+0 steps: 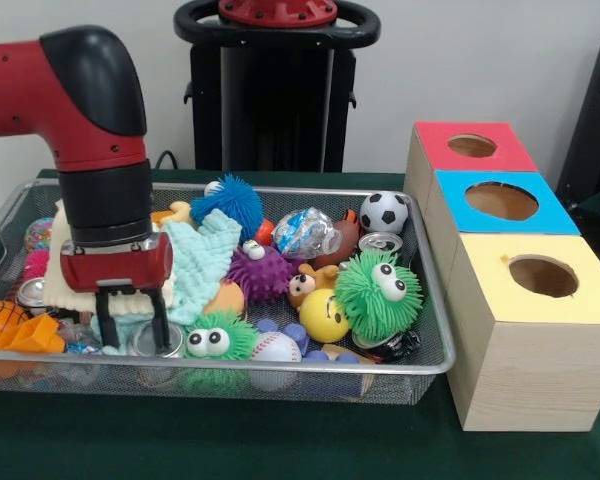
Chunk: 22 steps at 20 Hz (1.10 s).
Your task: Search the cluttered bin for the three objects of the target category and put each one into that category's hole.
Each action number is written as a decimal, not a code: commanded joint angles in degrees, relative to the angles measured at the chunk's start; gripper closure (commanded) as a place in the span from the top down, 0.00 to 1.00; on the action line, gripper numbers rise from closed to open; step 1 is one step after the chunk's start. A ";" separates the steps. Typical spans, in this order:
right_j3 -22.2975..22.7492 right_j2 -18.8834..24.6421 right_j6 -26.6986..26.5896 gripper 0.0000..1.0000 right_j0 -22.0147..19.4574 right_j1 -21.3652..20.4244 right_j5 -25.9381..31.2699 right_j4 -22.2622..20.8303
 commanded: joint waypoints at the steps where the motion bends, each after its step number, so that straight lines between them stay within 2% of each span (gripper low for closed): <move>1: 4.93 -1.52 -0.06 1.00 4.07 -2.62 3.73 -1.66; 4: 6.20 -1.05 0.10 1.00 5.34 -7.13 7.46 1.00; 8: 7.28 -0.84 0.37 1.00 6.12 -10.54 9.60 2.96; 12: 8.56 -0.66 0.49 1.00 6.29 -12.11 9.48 3.63; 15: 9.06 -0.53 0.14 1.00 6.42 -11.71 10.04 4.35; 20: 10.81 -2.31 0.16 1.00 6.58 -13.33 8.99 3.48; 22: 12.58 -2.44 -0.03 1.00 6.07 -14.20 11.02 4.51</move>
